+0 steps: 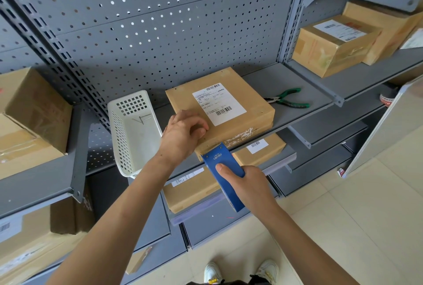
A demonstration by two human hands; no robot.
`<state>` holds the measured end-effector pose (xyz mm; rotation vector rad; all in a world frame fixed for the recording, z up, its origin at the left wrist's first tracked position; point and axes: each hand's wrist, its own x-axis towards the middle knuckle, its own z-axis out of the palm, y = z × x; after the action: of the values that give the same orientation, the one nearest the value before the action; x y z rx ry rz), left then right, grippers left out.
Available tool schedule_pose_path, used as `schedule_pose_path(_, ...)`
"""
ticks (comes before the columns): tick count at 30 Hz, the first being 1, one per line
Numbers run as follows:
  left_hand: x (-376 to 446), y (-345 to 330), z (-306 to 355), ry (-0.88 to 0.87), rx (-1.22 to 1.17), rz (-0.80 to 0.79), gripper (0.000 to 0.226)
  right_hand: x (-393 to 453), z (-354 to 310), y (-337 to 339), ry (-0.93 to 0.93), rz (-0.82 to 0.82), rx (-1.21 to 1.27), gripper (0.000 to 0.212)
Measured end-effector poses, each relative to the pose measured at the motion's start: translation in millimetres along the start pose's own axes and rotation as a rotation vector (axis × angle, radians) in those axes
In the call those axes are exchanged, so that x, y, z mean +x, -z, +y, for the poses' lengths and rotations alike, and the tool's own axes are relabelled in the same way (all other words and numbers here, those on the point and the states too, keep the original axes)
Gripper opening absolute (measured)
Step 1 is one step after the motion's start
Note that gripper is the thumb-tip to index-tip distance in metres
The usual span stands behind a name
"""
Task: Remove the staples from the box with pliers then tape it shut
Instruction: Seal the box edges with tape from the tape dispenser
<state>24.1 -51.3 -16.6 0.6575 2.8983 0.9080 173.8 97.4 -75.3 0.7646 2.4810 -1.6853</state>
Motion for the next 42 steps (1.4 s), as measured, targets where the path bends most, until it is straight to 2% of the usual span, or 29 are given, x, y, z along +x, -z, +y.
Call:
schedule_pose_path(11,4.4,-3.6,-7.3,-0.039,0.062,-0.005,0.008,4.3,-2.6,-8.8,-0.023,0.039,-0.056,0.063)
schedule_pose_path(14,7.1,-5.4,-7.9,-0.06,0.058,0.037,0.004,4.6,-2.2,-10.5,-0.028,0.039,-0.064,0.064)
schedule_pose_path(18,8.4,-7.6,-6.7,-0.047,0.062,0.078,0.01,5.2,-2.5,-11.4,-0.04,0.037,-0.059,0.066)
schedule_pose_path(25,4.5,-11.4,-8.2,-0.082,0.033,0.086,0.006,6.2,-4.3,-11.9,-0.078,0.032,-0.115,0.074)
schedule_pose_path(32,4.0,-11.1,-9.5,-0.084,0.024,0.069,0.007,0.1,-25.7,-5.8,-0.101,0.038,-0.259,0.069)
schedule_pose_path(36,5.1,-10.9,-10.3,-0.092,0.033,0.042,0.007,-2.4,-35.0,-4.5,-0.079,-0.019,-0.398,0.054)
schedule_pose_path(39,5.6,-9.4,-9.8,-0.087,0.037,0.02,0.009,0.0,-35.8,-6.0,-0.126,0.039,-0.373,0.069)
schedule_pose_path(42,6.1,-8.1,-9.0,-0.088,0.043,0.004,0.01,-2.3,-36.0,-8.4,-0.108,0.081,-0.381,0.071)
